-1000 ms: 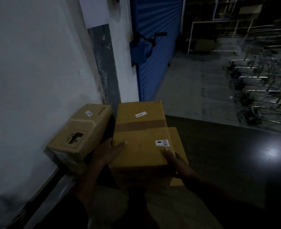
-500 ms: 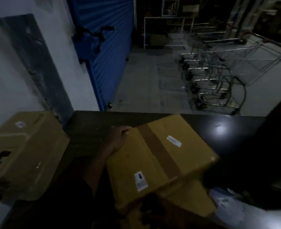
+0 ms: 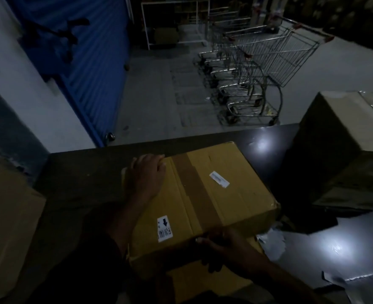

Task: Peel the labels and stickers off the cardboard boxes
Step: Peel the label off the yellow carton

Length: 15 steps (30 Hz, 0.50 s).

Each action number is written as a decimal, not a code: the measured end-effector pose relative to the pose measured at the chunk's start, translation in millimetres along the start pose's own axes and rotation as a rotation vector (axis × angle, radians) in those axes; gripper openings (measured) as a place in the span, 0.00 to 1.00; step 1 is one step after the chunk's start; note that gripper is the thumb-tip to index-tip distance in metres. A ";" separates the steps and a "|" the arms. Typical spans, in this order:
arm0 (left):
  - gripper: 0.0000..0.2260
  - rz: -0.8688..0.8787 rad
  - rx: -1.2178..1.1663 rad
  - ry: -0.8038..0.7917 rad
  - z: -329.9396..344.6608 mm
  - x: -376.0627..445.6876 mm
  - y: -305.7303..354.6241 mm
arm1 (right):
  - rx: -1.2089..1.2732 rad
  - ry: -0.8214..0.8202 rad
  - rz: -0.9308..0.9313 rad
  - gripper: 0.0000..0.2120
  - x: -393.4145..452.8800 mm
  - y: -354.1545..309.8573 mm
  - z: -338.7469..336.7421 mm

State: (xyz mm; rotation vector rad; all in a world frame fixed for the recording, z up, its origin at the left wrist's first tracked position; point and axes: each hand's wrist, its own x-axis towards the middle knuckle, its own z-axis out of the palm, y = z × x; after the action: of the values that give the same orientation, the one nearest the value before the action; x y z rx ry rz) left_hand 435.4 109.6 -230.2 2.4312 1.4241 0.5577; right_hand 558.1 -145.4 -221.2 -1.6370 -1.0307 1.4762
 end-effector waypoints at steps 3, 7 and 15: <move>0.20 0.036 0.039 -0.034 5.0 -2.5 11.3 | -0.057 0.155 -0.136 0.16 -9.9 -22.1 -15.9; 0.26 0.121 0.024 -0.095 11.1 -16.6 43.9 | -0.239 0.417 -0.275 0.03 6.9 -32.1 -47.3; 0.32 0.324 0.056 -0.200 23.4 -37.0 81.3 | -0.729 0.550 -0.222 0.22 78.9 -26.5 -115.4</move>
State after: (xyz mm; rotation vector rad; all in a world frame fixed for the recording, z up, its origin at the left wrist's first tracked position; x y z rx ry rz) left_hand 492.5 37.2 -224.4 2.6947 0.9876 0.3307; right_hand 672.9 -61.2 -219.6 -2.1540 -1.4390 0.4437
